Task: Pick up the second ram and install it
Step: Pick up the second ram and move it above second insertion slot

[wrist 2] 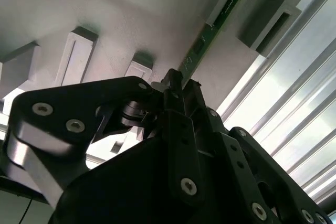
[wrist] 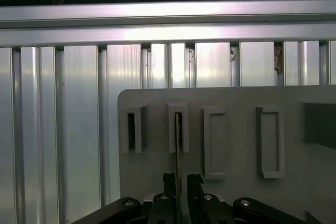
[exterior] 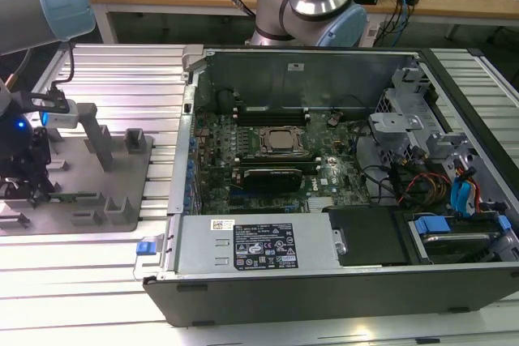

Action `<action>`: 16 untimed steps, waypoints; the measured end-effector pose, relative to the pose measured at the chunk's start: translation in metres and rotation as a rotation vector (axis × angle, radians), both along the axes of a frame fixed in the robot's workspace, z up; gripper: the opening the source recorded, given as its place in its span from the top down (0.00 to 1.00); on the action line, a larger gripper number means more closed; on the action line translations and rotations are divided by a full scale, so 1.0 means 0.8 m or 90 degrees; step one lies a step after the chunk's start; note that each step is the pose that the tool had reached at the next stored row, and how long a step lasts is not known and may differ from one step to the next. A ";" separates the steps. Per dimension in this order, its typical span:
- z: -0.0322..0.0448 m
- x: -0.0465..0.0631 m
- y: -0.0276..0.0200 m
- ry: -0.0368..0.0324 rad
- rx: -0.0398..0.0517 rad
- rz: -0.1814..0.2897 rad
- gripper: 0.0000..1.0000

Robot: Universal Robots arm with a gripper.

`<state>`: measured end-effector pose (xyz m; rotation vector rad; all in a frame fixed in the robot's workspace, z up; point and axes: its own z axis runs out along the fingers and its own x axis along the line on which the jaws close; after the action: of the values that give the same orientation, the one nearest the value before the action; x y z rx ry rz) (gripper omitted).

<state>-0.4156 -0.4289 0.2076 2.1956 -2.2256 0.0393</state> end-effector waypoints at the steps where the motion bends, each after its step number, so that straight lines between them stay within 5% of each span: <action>1: 0.0001 0.000 0.0001 0.0001 0.0000 0.000 0.78; 7: 0.0001 0.000 0.0004 0.0001 0.0003 0.000 0.91; 16: 0.0054 0.000 0.0007 0.0000 0.0005 0.000 0.91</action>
<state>-0.4156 -0.4283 0.2119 2.1959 -2.2261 0.0384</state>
